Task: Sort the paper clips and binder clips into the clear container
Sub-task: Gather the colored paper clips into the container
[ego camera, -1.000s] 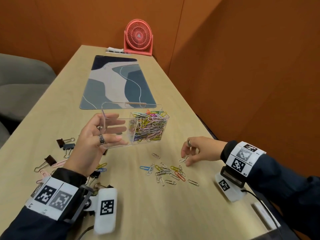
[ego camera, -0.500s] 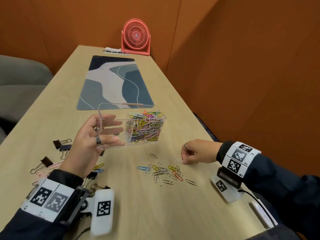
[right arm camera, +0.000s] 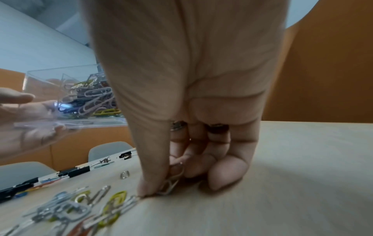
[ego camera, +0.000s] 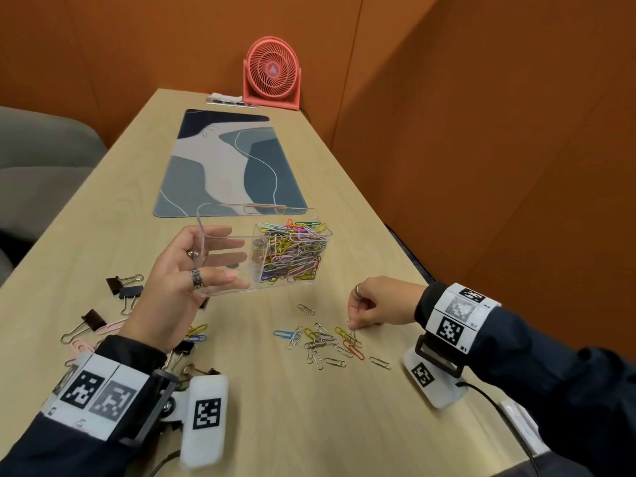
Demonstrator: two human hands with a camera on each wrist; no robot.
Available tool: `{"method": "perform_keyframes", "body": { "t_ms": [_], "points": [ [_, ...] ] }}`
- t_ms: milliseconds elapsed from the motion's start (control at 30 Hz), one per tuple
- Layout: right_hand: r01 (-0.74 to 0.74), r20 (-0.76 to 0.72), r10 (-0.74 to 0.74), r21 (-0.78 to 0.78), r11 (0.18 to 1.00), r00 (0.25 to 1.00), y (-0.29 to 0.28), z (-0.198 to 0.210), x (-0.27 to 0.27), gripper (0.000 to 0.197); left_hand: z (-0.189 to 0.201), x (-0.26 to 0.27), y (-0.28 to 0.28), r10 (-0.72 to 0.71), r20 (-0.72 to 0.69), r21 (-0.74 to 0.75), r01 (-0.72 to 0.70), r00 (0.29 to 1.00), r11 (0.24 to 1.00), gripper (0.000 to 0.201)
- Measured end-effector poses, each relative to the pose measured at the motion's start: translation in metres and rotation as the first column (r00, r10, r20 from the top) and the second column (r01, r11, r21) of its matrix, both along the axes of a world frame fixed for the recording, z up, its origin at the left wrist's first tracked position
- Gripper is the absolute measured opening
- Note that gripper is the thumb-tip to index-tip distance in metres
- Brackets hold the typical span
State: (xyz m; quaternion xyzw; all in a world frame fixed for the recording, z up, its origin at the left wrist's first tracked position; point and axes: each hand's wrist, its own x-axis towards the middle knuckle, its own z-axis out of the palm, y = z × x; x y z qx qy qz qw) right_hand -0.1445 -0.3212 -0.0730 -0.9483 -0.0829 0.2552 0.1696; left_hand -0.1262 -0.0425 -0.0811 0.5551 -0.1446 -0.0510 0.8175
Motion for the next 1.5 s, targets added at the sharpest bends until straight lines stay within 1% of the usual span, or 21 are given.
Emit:
{"method": "perform_keyframes", "body": {
  "t_ms": [67,133,167,233,267,333,367,433,500,567,733,900,1000,1133,1200,1267,1367,1400,1433,1467,1500],
  "points": [
    [-0.037,0.007,0.037,-0.045,0.998,0.999,0.0,0.002,-0.002,0.021,0.0,0.0,0.0,0.0,0.003,0.001,0.0,1.0,1.0,0.05],
    [-0.062,0.078,0.068,-0.076,0.995,0.995,0.001,0.012,-0.001,0.018,0.0,0.0,0.0,0.005,0.005,0.007,-0.005,1.0,1.0,0.05],
    [-0.052,0.141,0.059,-0.051,0.997,0.988,0.002,0.02,0.0,0.018,-0.001,0.0,0.0,0.003,0.007,0.01,-0.003,1.0,1.0,0.05],
    [-0.007,0.295,-0.022,0.098,0.995,0.955,0.007,0.042,0.003,0.017,-0.002,0.0,-0.001,-0.005,0.007,0.015,0.005,1.0,1.0,0.05],
    [-0.005,0.387,-0.066,0.178,0.984,0.92,0.011,0.054,0.006,0.015,-0.002,0.0,-0.001,-0.007,0.009,0.016,0.006,1.0,1.0,0.049],
    [-0.033,0.562,-0.124,0.26,0.965,0.818,0.02,0.073,0.01,0.013,-0.002,0.001,0.0,-0.001,0.009,0.003,0.001,1.0,1.0,0.049],
    [-0.049,0.62,-0.144,0.283,0.958,0.772,0.025,0.079,0.013,0.015,-0.002,0.001,0.001,0.006,0.01,-0.008,-0.006,1.0,1.0,0.05],
    [-0.057,0.669,-0.185,0.322,0.945,0.72,0.034,0.085,0.018,0.018,-0.001,0.002,0.004,0.016,0.011,-0.018,-0.016,1.0,1.0,0.051],
    [-0.052,0.678,-0.22,0.356,0.933,0.701,0.042,0.085,0.022,0.015,-0.001,0.002,0.004,0.014,0.013,-0.011,-0.014,1.0,1.0,0.052],
    [-0.06,0.66,-0.23,0.386,0.921,0.715,0.052,0.084,0.025,0.01,-0.001,0.001,0.004,0.007,0.02,0.013,-0.007,1.0,1.0,0.058],
    [-0.069,0.628,-0.228,0.412,0.908,0.744,0.072,0.079,0.029,0.012,0.0,0.0,0.001,-0.006,0.019,0.035,0.006,1.0,0.999,0.063],
    [-0.098,0.666,-0.177,0.354,0.93,0.724,0.074,0.076,0.03,0.008,0.0,0.0,0.002,0.006,0.016,0.031,-0.006,1.0,1.0,0.062],
    [-0.135,0.693,-0.104,0.28,0.95,0.713,0.072,0.078,0.028,0.014,-0.001,0.001,0.003,0.005,0.016,0.034,-0.006,1.0,0.999,0.063],
    [-0.161,0.676,-0.063,0.264,0.951,0.734,0.074,0.079,0.026,0.014,-0.002,0.002,0.002,-0.004,0.017,0.031,0.003,1.0,1.0,0.062],
    [-0.185,0.694,-0.041,0.247,0.951,0.719,0.074,0.079,0.024,0.013,-0.001,0.001,0.002,-0.002,0.021,0.029,0.001,1.0,1.0,0.058],
    [-0.169,0.726,-0.1,0.288,0.943,0.68,0.069,0.08,0.022,0.012,-0.001,0.001,0.002,0.003,0.019,0.018,-0.003,1.0,1.0,0.052],
    [-0.104,0.746,-0.25,0.392,0.914,0.618,0.051,0.084,0.017,0.01,0.001,0.0,0.003,0.009,0.018,0.01,-0.009,1.0,1.0,0.051],
    [-0.081,0.731,-0.287,0.423,0.903,0.619,0.045,0.085,0.013,0.008,0.002,-0.001,0.003,0.01,0.018,0.008,-0.01,1.0,1.0,0.051],
    [-0.054,0.693,-0.303,0.442,0.895,0.654,0.037,0.086,0.008,0.01,0.002,-0.001,0.003,0.012,0.018,0.005,-0.012,1.0,1.0,0.05],
    [-0.018,0.621,-0.29,0.44,0.898,0.728,0.029,0.086,0.003,0.016,0.003,-0.001,0.003,0.014,0.018,0.002,-0.014,1.0,1.0,0.05],
    [0.022,0.498,-0.245,0.412,0.911,0.832,0.022,0.085,-0.003,0.024,0.004,-0.001,0.002,0.018,0.017,-0.003,-0.018,1.0,1.0,0.049]
  ]
}}
